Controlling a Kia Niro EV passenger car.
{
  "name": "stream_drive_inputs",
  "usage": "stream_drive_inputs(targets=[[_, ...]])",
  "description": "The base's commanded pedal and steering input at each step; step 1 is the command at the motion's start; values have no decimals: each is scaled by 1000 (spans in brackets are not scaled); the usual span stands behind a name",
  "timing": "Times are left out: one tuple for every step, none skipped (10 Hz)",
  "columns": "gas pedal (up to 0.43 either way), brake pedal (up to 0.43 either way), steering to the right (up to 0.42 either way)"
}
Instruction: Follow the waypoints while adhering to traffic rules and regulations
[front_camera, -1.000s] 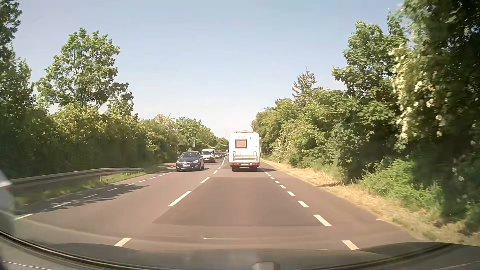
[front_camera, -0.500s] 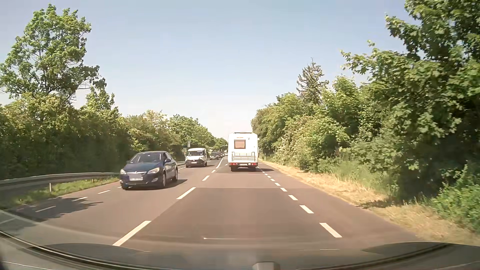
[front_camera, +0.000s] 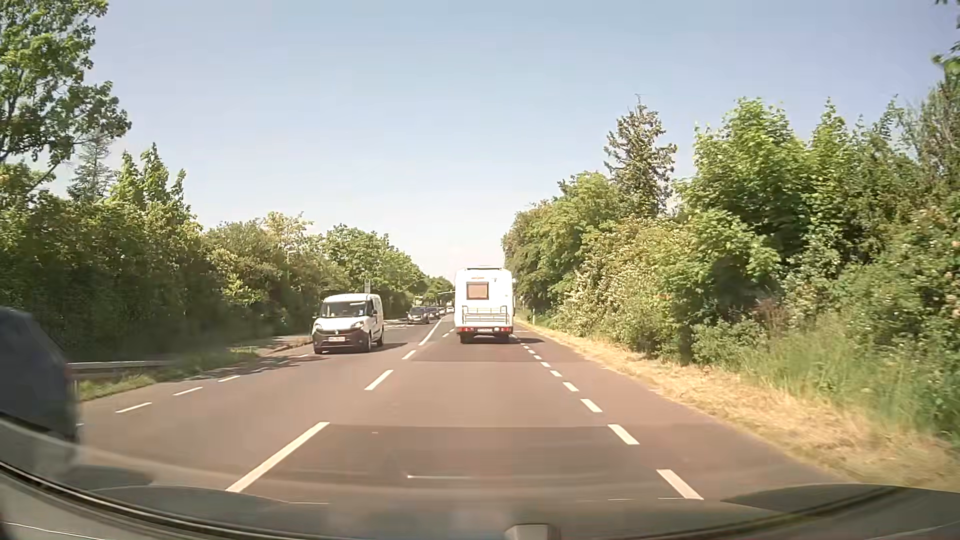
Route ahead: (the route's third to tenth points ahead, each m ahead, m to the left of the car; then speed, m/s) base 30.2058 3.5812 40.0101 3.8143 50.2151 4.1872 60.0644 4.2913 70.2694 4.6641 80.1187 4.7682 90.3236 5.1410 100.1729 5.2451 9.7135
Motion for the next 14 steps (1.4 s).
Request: stream_drive_inputs(targets=[[130,0,-3],[138,0,-3],[150,0,-3],[157,0,-3],[157,0,-3],[157,0,-3],[157,0,-2],[177,0,-2],[177,0,-2],[177,0,-2],[177,0,-2],[177,0,-2],[177,0,-2],[177,0,-2]])
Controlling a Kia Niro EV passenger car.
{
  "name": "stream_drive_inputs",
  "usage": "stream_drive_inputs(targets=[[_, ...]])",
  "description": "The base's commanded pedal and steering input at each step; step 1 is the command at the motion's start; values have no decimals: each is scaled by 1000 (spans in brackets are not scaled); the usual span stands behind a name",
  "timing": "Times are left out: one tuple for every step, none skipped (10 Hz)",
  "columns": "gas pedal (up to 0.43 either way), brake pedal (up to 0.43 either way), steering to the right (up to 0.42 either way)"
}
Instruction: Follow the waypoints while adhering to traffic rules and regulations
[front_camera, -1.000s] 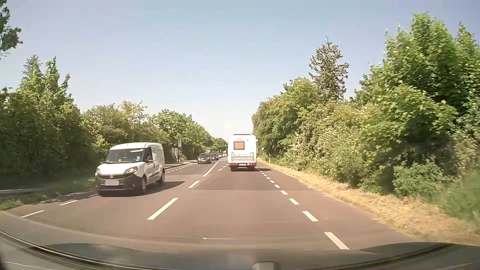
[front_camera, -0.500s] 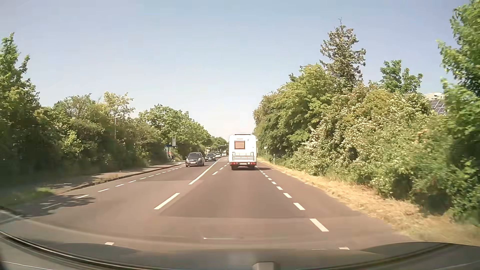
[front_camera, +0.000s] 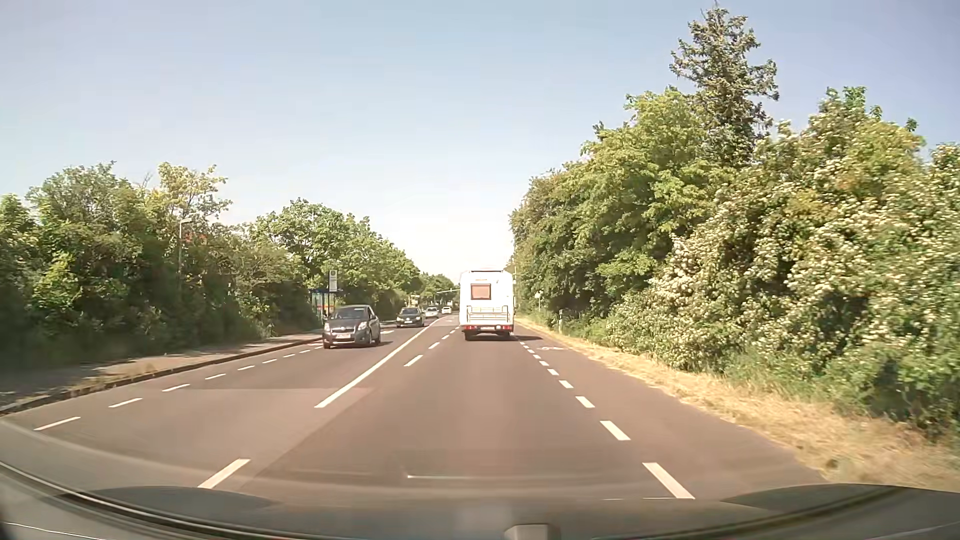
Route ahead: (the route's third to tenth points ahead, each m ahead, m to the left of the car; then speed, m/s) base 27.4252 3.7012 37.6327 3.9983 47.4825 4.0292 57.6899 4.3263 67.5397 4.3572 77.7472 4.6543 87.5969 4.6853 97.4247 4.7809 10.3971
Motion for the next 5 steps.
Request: stream_drive_inputs(targets=[[177,0,-1],[177,0,-1],[177,0,-1],[177,0,-1],[177,0,-1]])
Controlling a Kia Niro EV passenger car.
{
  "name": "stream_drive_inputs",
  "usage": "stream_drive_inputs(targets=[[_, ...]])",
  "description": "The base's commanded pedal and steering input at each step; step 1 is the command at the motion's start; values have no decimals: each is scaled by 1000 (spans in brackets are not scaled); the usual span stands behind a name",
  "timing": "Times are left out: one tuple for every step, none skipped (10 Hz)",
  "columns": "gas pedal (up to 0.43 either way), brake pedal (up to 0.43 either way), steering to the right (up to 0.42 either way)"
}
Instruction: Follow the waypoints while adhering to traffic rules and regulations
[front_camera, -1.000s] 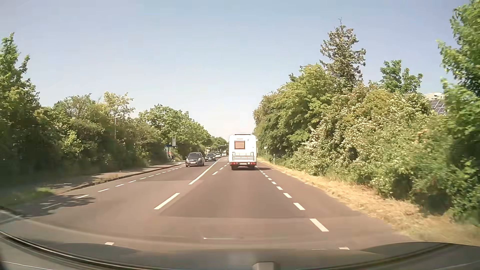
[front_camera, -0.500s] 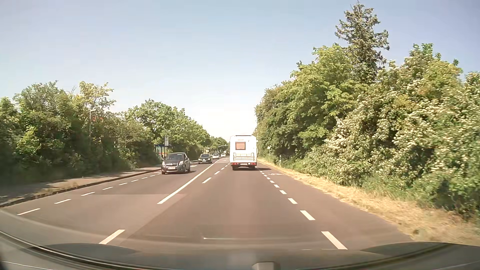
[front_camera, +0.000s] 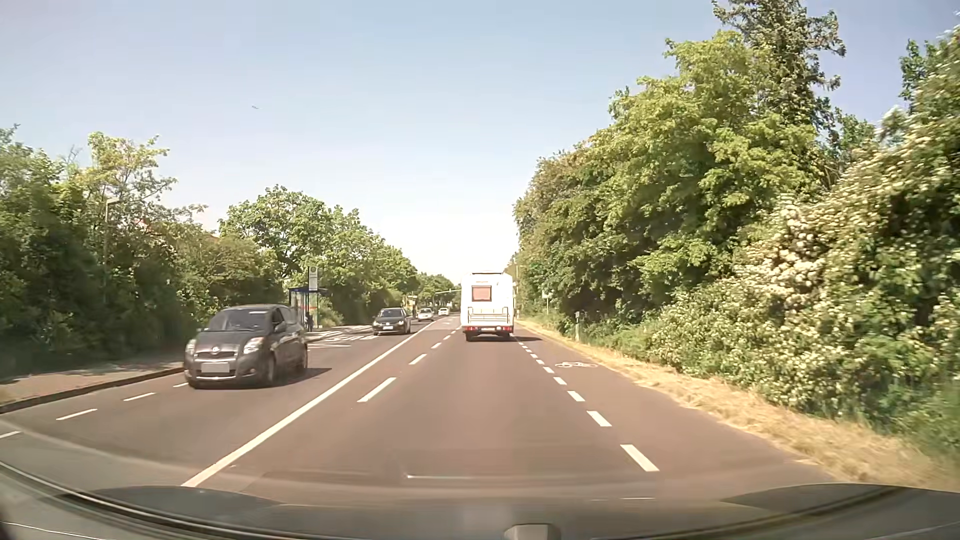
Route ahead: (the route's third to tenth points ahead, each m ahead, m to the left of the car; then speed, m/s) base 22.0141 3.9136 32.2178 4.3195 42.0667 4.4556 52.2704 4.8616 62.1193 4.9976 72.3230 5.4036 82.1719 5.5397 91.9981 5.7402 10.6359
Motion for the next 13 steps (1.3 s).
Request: stream_drive_inputs(targets=[[177,0,-1],[177,0,-1],[177,0,-1],[177,0,-1],[177,0,-1],[177,0,-1],[177,0,-1],[177,0,-1],[177,0,-1],[157,0,-1],[138,0,-2],[118,0,-1],[118,0,-2]])
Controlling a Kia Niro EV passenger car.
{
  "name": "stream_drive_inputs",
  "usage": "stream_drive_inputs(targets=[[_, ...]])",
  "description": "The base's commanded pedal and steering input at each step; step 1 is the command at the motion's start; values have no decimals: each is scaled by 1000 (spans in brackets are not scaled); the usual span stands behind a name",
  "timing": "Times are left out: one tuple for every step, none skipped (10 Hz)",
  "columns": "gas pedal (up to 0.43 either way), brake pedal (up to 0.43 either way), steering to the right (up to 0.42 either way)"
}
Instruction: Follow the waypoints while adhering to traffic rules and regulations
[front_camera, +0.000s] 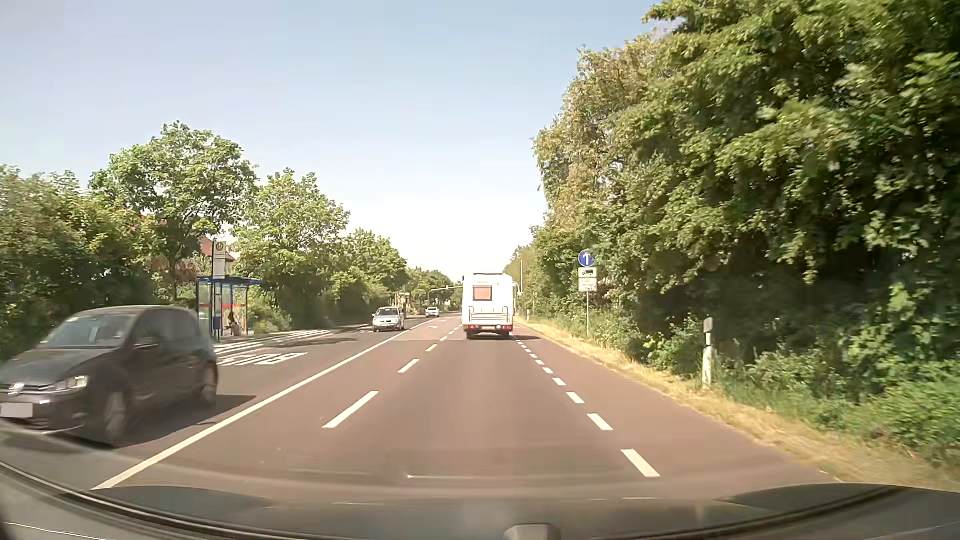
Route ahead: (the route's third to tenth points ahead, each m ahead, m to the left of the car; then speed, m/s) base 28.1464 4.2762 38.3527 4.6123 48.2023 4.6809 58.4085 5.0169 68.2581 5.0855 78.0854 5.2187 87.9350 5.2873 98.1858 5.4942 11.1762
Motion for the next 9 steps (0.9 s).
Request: stream_drive_inputs(targets=[[118,0,-1],[118,0,-2],[118,0,-2],[118,0,-2],[118,0,-2],[118,0,-3],[118,0,-3],[118,0,-4],[118,0,-5]])
